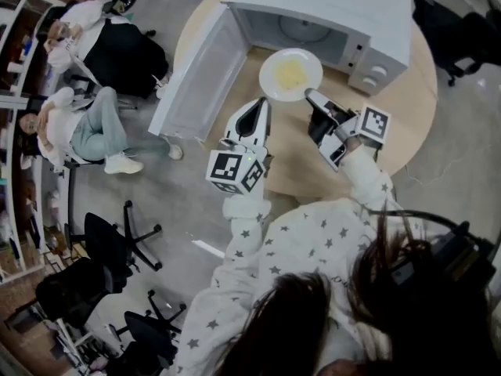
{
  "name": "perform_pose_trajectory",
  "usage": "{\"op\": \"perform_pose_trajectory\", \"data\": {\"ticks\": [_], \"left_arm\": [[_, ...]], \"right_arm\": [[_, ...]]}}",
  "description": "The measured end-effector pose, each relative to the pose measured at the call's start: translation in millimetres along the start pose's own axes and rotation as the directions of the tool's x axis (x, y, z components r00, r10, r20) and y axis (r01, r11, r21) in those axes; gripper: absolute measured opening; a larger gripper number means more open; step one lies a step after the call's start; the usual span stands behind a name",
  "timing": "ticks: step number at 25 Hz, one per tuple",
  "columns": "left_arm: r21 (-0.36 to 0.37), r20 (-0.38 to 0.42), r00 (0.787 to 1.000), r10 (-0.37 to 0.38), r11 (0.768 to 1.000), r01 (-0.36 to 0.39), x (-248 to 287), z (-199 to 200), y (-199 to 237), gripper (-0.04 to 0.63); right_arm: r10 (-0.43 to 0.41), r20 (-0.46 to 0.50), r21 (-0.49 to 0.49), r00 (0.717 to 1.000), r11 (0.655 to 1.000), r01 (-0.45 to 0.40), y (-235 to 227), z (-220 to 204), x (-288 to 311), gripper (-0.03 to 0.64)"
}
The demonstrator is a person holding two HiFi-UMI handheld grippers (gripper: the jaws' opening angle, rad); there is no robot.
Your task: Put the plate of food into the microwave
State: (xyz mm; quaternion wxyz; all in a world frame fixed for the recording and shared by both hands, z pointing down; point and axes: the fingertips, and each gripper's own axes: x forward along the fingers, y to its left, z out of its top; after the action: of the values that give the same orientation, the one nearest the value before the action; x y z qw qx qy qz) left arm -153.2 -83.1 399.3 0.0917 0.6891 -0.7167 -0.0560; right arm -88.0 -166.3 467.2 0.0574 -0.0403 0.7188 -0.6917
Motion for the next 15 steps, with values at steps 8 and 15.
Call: {"op": "perform_pose_trajectory", "data": {"ticks": [8, 15], "left_arm": [[-0.024, -0.055, 0.962, -0.266, 0.964, 0.265, 16, 1, 15, 0.002], [-0.052, -0.079, 0.904, -0.419, 0.908, 0.416, 34, -2, 0, 0.002]], "right_arm": [[-0.006, 0.274, 0.009, 0.962, 1.0, 0.004, -4, 7, 6, 0.024], [0.016, 0.397, -0.017, 0.918, 1.0, -0.01, 2, 15, 4, 0.023]]}}
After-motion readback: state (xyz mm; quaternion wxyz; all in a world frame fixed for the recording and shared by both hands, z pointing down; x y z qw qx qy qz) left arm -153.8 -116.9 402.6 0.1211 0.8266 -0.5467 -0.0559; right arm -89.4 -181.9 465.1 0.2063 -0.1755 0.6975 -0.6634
